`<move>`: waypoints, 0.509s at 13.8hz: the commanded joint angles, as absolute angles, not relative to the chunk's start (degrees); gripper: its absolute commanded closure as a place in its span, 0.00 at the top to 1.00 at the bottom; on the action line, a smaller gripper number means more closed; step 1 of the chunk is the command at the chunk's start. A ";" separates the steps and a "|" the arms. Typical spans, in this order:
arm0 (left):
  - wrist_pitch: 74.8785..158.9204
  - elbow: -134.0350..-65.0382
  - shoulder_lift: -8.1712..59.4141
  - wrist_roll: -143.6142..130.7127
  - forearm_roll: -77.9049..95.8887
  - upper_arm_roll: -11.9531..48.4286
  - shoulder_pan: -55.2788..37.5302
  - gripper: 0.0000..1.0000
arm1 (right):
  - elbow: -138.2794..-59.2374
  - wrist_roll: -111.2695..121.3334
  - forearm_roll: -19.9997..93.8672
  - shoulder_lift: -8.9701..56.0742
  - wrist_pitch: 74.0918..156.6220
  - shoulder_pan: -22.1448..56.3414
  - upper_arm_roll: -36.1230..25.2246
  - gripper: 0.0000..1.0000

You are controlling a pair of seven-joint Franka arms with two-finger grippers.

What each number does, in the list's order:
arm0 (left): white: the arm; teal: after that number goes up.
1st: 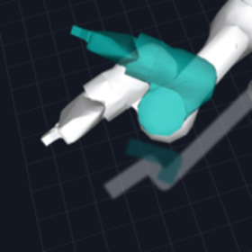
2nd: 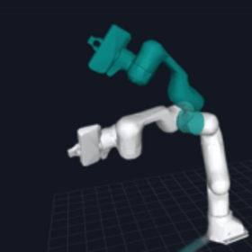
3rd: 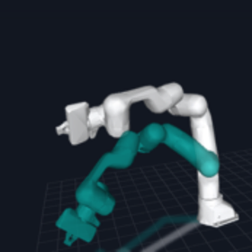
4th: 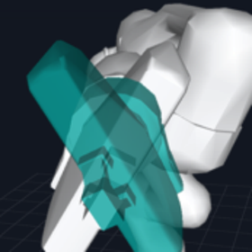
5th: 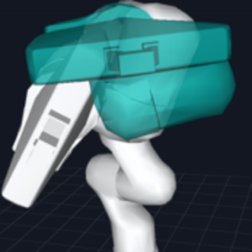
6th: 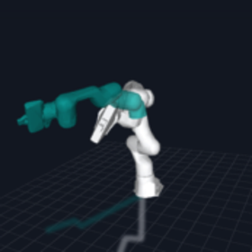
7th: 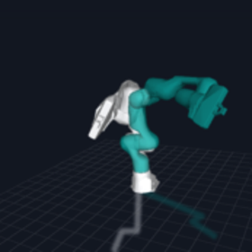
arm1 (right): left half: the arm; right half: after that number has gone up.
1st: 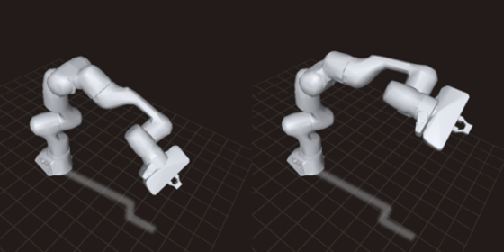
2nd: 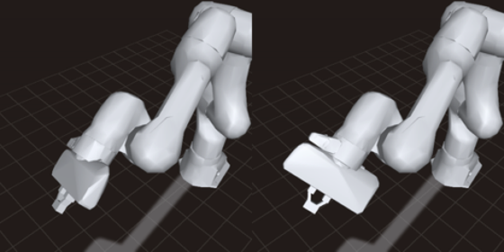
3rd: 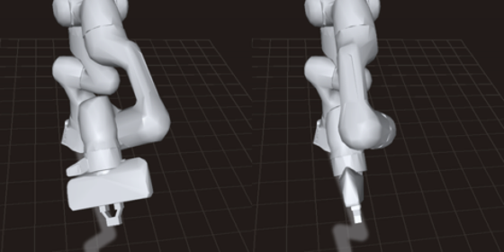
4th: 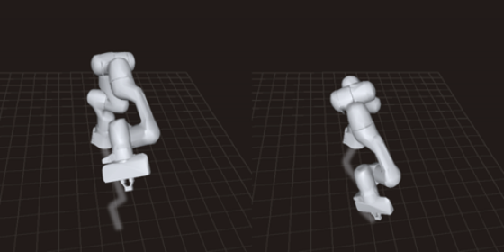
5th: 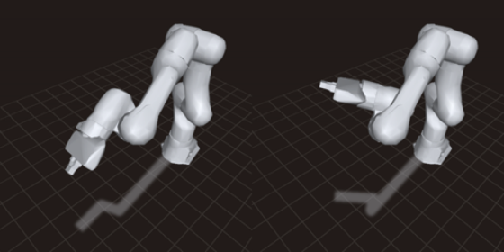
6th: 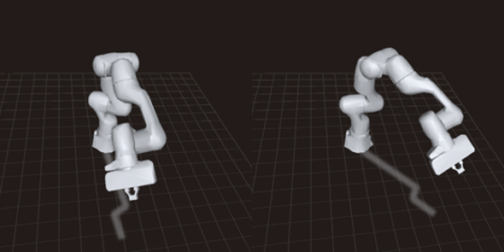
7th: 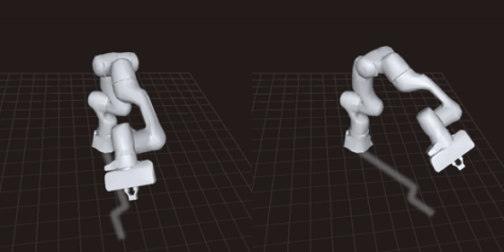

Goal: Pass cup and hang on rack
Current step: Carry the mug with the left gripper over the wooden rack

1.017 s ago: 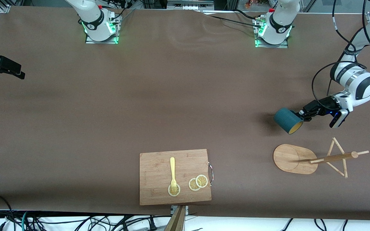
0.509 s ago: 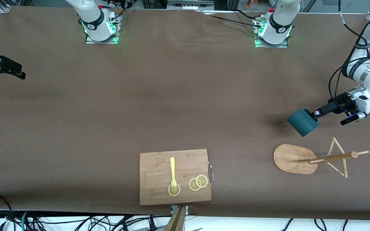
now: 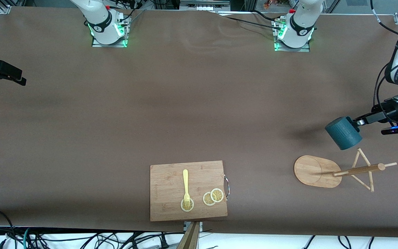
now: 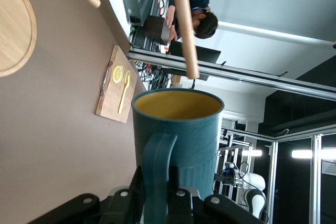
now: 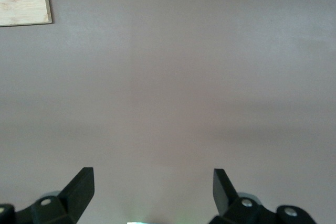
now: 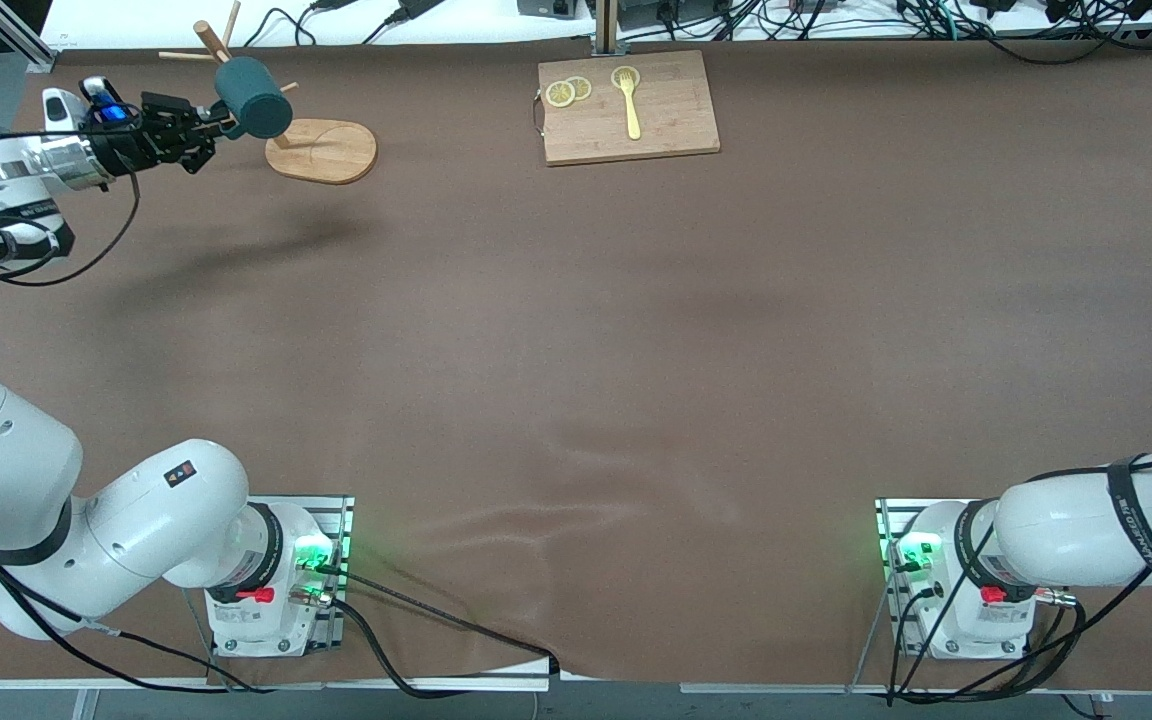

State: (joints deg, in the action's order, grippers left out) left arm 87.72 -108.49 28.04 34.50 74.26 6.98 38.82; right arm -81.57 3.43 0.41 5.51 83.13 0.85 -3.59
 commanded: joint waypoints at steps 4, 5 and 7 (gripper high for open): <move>82.00 -89.39 39.98 17.85 65.92 7.38 39.55 0.05 | -80.77 4.13 0.00 5.71 83.06 0.26 -3.25 1.00; 82.18 -88.69 40.86 16.97 66.00 7.38 39.29 0.05 | -80.77 4.13 0.00 5.71 83.06 0.26 -3.25 1.00; 82.62 -86.32 42.36 12.24 66.44 7.38 39.02 0.05 | -80.77 4.22 0.00 5.71 83.14 0.26 -3.25 1.00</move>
